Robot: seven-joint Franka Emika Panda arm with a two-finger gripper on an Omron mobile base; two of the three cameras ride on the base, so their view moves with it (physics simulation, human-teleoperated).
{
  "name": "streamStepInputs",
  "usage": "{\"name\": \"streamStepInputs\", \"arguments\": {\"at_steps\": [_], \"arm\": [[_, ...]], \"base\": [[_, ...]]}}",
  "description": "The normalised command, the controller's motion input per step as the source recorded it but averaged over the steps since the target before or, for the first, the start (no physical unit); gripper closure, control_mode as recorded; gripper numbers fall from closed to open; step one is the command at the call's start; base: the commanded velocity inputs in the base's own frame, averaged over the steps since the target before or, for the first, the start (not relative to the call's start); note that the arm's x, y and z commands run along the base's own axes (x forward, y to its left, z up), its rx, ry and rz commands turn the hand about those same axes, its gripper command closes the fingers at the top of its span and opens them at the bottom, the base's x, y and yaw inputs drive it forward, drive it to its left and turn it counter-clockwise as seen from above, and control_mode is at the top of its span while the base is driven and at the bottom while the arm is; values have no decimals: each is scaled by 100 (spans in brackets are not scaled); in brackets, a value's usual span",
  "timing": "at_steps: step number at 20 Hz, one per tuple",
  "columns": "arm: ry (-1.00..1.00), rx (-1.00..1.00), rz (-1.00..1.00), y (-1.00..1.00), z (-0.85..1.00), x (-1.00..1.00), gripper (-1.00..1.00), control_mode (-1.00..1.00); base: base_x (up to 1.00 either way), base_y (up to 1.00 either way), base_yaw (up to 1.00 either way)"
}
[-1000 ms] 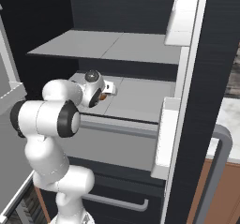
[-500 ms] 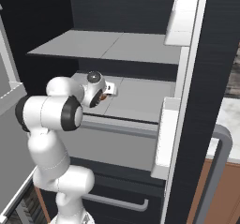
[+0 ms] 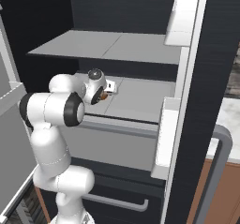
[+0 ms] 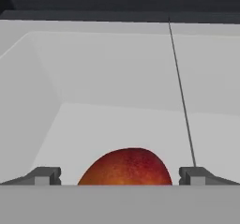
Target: Retrieve the orange and mango from the fridge and place them into the bowl on the dining table.
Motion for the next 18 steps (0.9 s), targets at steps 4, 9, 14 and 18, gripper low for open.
{"name": "streamStepInputs", "arguments": {"at_steps": [4, 9, 14, 18], "arm": [[12, 0, -1, 0, -50, 2, -100, -100], [13, 0, -2, 0, -57, -1, -100, -100], [11, 0, -3, 0, -59, -7, -100, -100], [9, 0, -3, 0, -61, -28, -100, -100]], "base": [[0, 0, 0], [0, 0, 0], [0, 0, 0], [0, 0, 0]]}}
